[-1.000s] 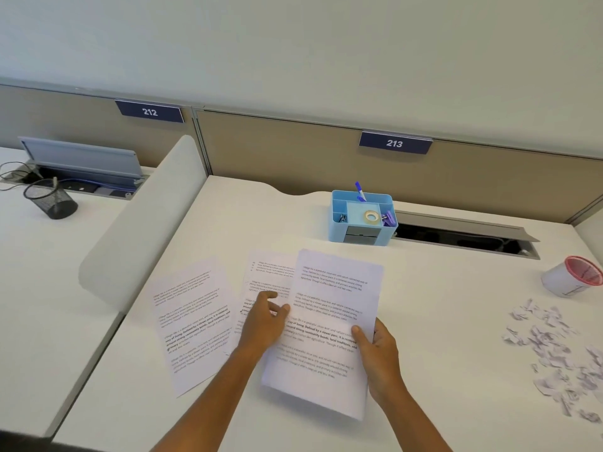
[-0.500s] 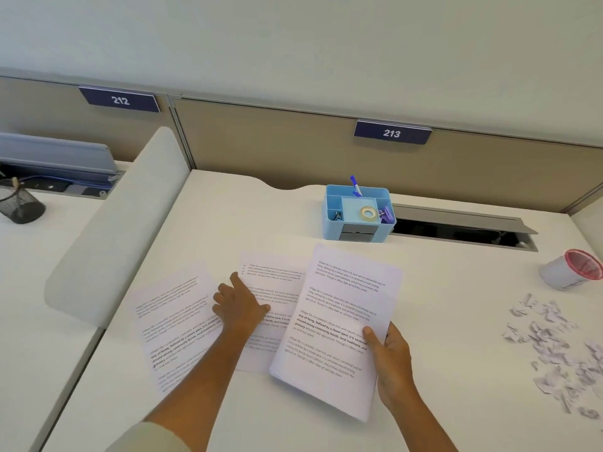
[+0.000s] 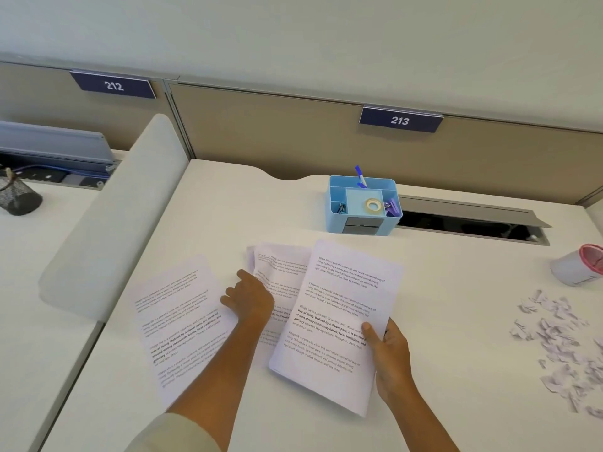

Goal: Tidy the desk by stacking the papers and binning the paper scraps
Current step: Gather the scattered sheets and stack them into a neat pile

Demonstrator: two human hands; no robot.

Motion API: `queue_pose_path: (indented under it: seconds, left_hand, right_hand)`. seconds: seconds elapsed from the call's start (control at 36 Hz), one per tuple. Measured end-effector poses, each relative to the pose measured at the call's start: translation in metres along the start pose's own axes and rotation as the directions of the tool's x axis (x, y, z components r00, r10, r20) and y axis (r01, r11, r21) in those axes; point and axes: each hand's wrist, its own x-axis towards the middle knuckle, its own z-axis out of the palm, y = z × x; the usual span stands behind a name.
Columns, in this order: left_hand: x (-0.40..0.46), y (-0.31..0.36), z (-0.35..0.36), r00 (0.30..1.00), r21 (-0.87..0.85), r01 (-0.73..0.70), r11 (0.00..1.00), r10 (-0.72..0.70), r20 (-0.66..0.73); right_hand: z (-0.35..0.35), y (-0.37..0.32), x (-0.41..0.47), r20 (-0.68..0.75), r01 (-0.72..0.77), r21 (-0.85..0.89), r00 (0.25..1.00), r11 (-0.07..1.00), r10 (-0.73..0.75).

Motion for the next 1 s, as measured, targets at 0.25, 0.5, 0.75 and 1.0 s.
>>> queue_pose_path:
  seconds: [0.25,0.5,0.75,1.0]
  left_hand:
    - [-0.010,-0.001,-0.004,0.994,-0.139,0.017,0.990,-0.002,0.108]
    - [-0.014,-0.016,-0.012,0.993,-0.266,-0.082,0.960,0.100,0.055]
    - [-0.028,-0.037,-0.053,0.995,-0.513,-0.075,0.855,0.102,0.024]
    - [-0.051,-0.078,-0.097,0.955,-0.595,-0.286,0.751,0.274,-0.114]
  right_hand:
    - [-0.009,-0.002,0.000,-0.009,0.003,0.014,1.000,1.000,-0.003]
    - [-0.015,-0.006,0.000,-0.032,0.001,0.033,0.999,0.999,0.000]
    - [-0.024,-0.009,-0.004,-0.024,0.008,0.052,1.000,0.999,-0.007]
    - [-0.028,-0.012,-0.008,-0.003,0.027,0.055,1.000,0.998,-0.027]
